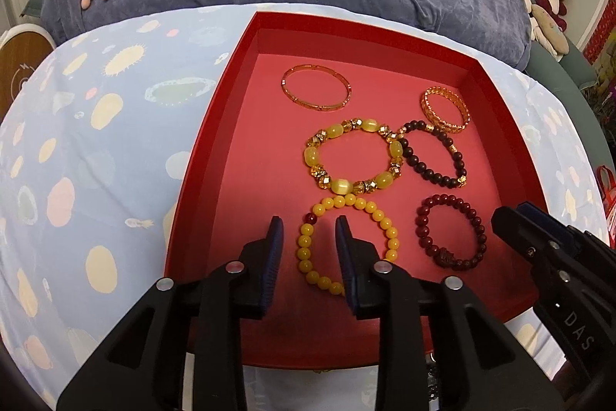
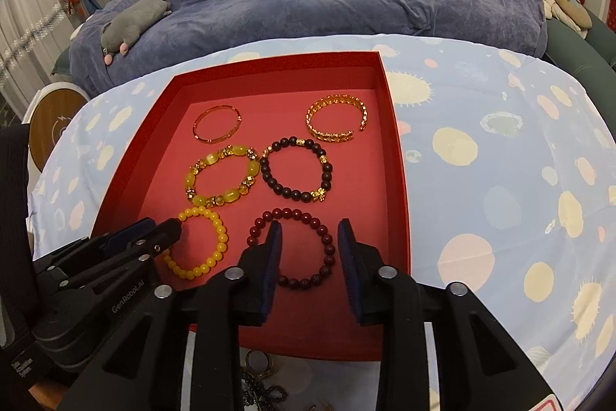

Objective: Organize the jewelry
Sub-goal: 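Withdraw both tools from the box to the remaining jewelry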

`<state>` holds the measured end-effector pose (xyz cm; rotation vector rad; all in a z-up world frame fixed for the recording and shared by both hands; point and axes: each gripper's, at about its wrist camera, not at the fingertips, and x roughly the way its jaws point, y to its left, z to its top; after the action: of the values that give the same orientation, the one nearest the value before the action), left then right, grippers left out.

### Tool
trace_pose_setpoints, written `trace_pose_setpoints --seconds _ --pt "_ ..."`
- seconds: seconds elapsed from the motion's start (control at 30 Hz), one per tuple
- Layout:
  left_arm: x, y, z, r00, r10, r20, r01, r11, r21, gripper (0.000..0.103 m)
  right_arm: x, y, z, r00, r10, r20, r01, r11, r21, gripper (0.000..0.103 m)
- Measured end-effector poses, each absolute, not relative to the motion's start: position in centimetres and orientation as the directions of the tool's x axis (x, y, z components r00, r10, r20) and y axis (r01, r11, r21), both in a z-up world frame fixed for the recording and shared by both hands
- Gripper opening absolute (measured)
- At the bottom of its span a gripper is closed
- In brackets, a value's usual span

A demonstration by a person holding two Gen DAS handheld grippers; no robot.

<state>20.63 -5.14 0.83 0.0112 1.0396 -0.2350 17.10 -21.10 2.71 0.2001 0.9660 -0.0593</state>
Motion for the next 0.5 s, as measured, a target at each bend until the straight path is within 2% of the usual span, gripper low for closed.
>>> trace_pose_setpoints --seconds 0.07,0.5 --pt "20.2 -5.4 1.6 0.512 -0.169 -0.842 0.203 0.976 -0.072 0.036 16.7 -21.2 3.4 0.581 0.037 -0.813 0.141 0.979 0.146 0.034" --pt "15.4 -3.4 4.6 0.554 -0.162 -0.817 0.182 0.981 -0.071 0.037 11.2 -21.8 6.3 0.611 0.052 -0.790 0.159 0.969 0.187 0.036"
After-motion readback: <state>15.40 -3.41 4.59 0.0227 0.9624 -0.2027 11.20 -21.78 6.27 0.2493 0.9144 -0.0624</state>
